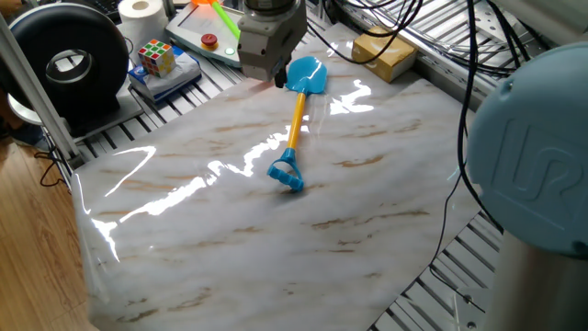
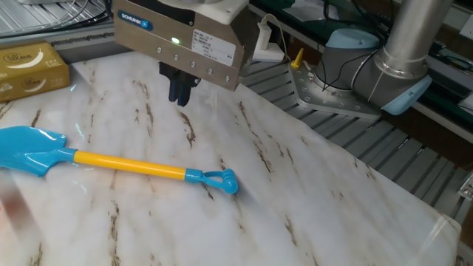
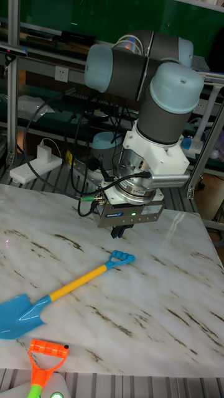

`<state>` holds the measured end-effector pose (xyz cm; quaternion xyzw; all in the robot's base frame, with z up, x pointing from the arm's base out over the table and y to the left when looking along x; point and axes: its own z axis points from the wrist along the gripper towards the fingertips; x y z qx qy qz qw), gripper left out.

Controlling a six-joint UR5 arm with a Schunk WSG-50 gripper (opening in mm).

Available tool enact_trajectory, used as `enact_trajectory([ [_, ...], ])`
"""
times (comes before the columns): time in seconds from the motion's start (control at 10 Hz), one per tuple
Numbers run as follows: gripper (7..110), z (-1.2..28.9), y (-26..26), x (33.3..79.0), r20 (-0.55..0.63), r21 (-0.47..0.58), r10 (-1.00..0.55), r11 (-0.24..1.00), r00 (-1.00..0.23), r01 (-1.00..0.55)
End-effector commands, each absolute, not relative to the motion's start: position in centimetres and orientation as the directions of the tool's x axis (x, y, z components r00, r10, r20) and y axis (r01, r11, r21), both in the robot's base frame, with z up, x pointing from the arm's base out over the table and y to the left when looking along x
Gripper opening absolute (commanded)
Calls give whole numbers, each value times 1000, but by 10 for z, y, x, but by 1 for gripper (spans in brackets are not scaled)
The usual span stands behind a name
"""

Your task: Use a shovel to scoop up an object

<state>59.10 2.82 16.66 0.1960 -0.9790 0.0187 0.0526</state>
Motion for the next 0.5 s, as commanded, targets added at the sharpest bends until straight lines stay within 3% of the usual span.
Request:
enact_trajectory([
  [0.0, 7, 169, 32, 582, 139, 5, -311, 950, -940, -313],
  [0.2, 7, 171, 35, 568, 190, 30, -289, 957, -938, -289],
  [0.4, 7, 174, 23, 557, 246, -10, -262, 962, -933, -273],
])
